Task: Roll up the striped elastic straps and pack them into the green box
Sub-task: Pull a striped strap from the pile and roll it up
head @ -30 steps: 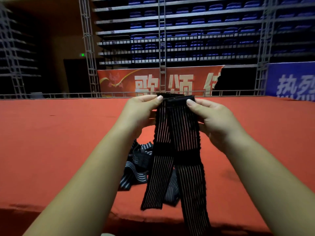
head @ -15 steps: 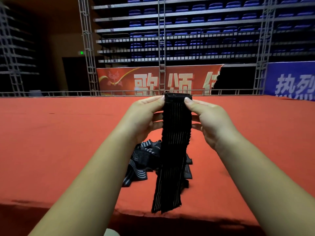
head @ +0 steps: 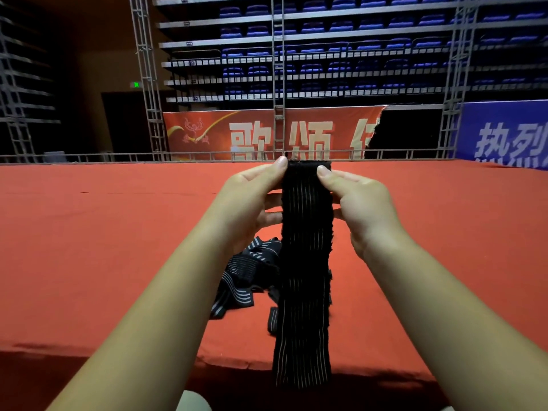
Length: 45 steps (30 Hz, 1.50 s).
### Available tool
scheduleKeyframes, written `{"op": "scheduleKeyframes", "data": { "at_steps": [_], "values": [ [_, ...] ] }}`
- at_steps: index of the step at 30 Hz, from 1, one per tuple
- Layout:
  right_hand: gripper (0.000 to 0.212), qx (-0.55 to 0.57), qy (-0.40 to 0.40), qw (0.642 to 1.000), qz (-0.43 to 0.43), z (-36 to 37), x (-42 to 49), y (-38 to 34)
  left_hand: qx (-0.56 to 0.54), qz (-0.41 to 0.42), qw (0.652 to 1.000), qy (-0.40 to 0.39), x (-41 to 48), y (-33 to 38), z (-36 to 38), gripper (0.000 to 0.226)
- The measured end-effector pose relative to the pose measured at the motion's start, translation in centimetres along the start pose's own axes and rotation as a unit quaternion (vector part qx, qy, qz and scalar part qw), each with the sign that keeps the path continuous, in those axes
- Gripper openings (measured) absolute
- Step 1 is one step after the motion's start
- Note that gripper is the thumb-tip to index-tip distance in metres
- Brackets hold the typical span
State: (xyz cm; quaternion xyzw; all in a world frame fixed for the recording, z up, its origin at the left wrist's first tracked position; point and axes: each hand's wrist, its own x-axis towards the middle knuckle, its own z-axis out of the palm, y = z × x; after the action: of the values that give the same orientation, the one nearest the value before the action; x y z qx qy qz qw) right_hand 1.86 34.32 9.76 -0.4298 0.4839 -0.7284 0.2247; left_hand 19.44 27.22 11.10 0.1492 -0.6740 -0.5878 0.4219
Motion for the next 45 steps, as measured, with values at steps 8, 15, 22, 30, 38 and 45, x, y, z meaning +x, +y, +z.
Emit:
{"op": "scheduleKeyframes", "data": {
  "at_steps": [8,15,22,30,38,45],
  "values": [
    [0.018,-0.002,0.020,0.998,-0.056,0.8,-1.2,0.1,0.031,0.040,0.997,0.064,0.2,-1.1,0.0,0.020],
    [0.013,-0.025,-0.032,0.996,-0.080,0.0,-2.2,1.3,-0.057,0.018,0.997,0.052,-0.6,-2.2,0.5,0.019],
    [0.009,-0.066,-0.009,0.991,-0.112,-1.0,-2.3,4.7,-0.071,0.001,0.995,0.066,-0.6,-5.5,1.3,0.016],
    [0.007,-0.108,0.073,0.988,-0.078,-3.9,0.3,13.2,0.083,-0.147,0.985,0.045,-2.0,-17.9,0.5,0.029],
    [0.007,-0.098,0.113,0.989,-0.014,-7.3,1.6,20.6,0.190,-0.193,0.963,0.001,-4.0,-27.6,0.7,0.022],
    [0.007,-0.083,0.150,0.985,-0.008,-8.5,2.2,22.2,0.235,-0.174,0.956,0.013,-3.6,-29.1,2.4,0.033]
  ]
}}
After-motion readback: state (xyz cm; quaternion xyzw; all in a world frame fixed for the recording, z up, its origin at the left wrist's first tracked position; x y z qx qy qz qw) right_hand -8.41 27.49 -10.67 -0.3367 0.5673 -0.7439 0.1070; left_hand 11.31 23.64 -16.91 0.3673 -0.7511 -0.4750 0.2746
